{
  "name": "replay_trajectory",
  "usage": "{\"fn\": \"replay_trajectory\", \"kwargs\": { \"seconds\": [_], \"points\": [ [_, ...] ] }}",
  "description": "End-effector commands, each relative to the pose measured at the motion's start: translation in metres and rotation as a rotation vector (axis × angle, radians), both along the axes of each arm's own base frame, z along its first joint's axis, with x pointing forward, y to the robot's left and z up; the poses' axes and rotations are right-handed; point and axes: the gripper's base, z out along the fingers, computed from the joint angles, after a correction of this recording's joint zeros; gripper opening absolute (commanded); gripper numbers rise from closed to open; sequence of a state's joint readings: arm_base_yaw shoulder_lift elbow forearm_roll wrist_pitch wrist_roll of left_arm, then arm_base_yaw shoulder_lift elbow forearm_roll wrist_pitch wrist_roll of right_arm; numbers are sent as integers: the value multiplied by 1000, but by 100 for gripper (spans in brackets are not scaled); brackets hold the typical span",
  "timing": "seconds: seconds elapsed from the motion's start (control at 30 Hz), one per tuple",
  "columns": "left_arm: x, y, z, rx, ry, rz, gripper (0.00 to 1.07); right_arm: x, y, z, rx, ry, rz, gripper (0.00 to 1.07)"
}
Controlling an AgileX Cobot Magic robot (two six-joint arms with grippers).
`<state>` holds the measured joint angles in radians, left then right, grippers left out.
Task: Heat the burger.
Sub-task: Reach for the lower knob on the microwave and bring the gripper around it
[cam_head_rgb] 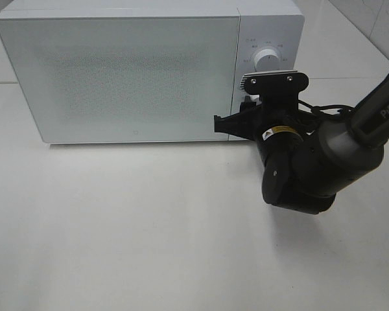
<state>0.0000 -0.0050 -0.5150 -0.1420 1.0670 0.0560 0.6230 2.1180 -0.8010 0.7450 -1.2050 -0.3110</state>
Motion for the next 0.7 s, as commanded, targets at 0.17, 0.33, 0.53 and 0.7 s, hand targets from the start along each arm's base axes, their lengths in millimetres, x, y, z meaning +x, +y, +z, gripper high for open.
{"fn": "replay_trajectory", "kwargs": {
  "seconds": [0.17, 0.33, 0.53, 0.7],
  "points": [
    [-3, 0, 0, -1, -17, 0, 100, 4, 2, 17, -16, -133, 22, 0],
    [-3, 0, 0, -1, -17, 0, 100, 5, 3, 18, 12, -148, 24, 0],
    [-3, 0, 0, -1, -17, 0, 100, 5, 10, 22, 204, -187, 90, 0],
    [-3, 0, 0, -1, -17, 0, 100, 4, 14, 23, 610, -178, 80, 0]
  ]
}}
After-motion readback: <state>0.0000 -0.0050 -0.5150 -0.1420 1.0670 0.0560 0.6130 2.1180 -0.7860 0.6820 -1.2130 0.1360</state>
